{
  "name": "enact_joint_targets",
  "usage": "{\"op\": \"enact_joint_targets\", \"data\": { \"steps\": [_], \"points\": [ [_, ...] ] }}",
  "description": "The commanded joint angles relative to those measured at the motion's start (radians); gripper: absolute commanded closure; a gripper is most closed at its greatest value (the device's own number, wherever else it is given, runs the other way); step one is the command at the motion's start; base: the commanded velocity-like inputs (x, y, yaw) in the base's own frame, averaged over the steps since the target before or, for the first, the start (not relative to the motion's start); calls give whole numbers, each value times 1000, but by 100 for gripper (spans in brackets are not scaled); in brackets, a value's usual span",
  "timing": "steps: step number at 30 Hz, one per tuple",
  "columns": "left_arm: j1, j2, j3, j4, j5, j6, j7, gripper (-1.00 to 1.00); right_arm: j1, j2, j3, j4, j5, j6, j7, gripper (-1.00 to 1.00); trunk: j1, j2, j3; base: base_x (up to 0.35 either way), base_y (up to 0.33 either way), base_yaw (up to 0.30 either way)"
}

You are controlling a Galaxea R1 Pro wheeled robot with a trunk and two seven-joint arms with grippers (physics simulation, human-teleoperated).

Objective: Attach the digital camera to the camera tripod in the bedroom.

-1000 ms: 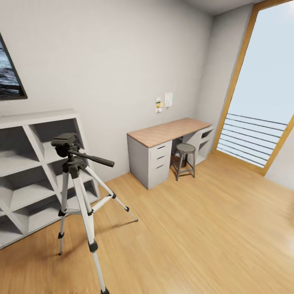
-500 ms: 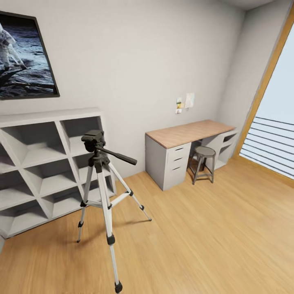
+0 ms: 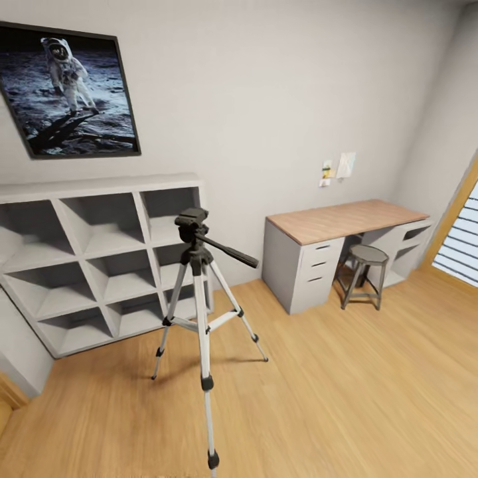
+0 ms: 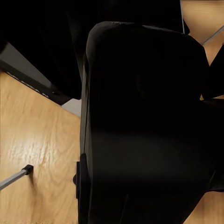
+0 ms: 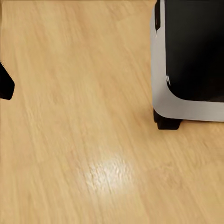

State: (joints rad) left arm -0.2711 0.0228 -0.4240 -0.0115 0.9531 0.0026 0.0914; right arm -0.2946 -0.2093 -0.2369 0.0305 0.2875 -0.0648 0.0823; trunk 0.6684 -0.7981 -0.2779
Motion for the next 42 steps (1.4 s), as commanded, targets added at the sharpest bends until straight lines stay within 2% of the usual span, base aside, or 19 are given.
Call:
{"op": "enact_joint_targets", "data": {
  "steps": [1, 42],
  "points": [
    [0, 0, -9, -1, 6, 0, 2, 100, 1, -1, -9, 3, 8, -7, 2, -100, 0, -1, -1, 0, 0, 299],
    [0, 0, -9, -1, 6, 0, 2, 100, 12, -2, -9, 3, 10, -5, 2, -100, 0, -1, -1, 0, 0, 299]
  ]
}}
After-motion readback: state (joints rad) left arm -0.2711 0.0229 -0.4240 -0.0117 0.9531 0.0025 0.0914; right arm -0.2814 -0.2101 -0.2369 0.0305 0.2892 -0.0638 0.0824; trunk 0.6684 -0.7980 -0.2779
